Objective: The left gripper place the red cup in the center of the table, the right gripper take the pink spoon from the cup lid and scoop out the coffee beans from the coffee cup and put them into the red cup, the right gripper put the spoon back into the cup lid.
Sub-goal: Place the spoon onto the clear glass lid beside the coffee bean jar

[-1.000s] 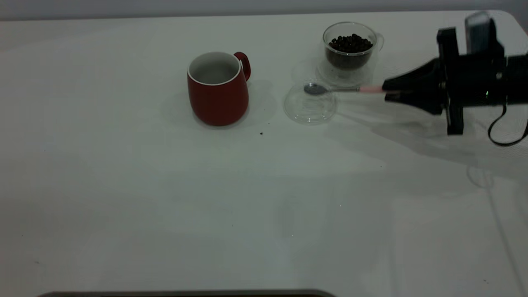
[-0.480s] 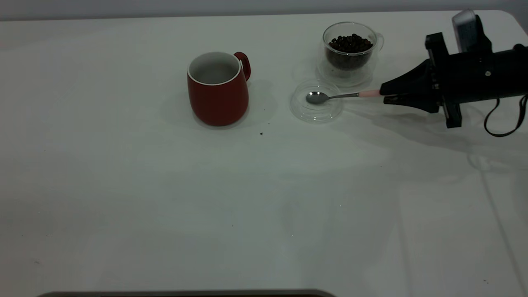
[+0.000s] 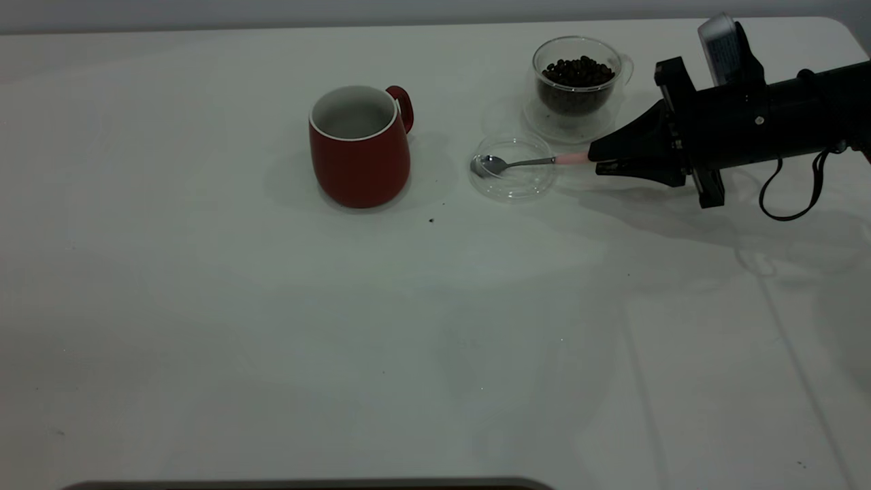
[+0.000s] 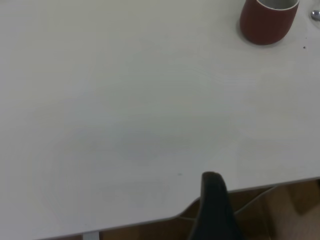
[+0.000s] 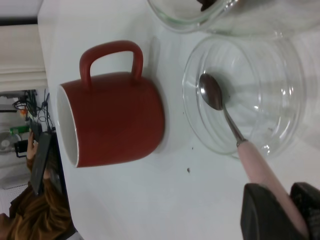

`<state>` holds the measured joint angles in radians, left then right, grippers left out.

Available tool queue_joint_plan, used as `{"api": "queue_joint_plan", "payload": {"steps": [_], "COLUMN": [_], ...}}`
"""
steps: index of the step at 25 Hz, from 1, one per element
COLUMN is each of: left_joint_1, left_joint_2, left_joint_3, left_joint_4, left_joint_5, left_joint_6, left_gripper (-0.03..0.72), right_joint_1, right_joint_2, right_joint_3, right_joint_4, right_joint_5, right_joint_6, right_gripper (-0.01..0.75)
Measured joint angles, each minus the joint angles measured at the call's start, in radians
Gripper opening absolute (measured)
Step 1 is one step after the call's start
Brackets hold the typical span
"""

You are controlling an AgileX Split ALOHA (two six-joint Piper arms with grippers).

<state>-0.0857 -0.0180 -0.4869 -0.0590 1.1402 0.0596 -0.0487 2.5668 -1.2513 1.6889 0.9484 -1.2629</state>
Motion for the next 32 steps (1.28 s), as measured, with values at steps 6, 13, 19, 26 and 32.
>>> {"api": "queue_joint_plan", "payload": {"steps": [6, 13, 19, 26, 32], "left_joint_1": [0.000, 0.000, 0.000, 0.000, 0.000], "left_joint_2": [0.000, 0.000, 0.000, 0.000, 0.000], "left_joint_3": [0.000, 0.000, 0.000, 0.000, 0.000], "left_joint_4": [0.000, 0.000, 0.000, 0.000, 0.000], "left_joint_5": [0.000, 0.000, 0.000, 0.000, 0.000], "left_joint_6": [0.000, 0.000, 0.000, 0.000, -0.001], "left_gripper": [0.588, 0.588, 0.588, 0.588, 0.588], "right_joint_1": [0.000, 0.000, 0.000, -0.025, -0.088], "right_joint_2": [0.000, 0.002, 0.002, -0.002, -0.090], "right_joint_3": [0.000, 0.000, 0.000, 0.000, 0.014], "right_joint_4": [0.021, 0.024, 0.021, -0.048, -0.261], "right_joint_5": [-0.009, -0.024, -0.023, -0.020, -0.030], "right_joint_6": [0.000, 0.000, 0.000, 0.046, 0.202], "right_gripper": [0.137, 0.405, 0.574, 0.598, 0.596]}}
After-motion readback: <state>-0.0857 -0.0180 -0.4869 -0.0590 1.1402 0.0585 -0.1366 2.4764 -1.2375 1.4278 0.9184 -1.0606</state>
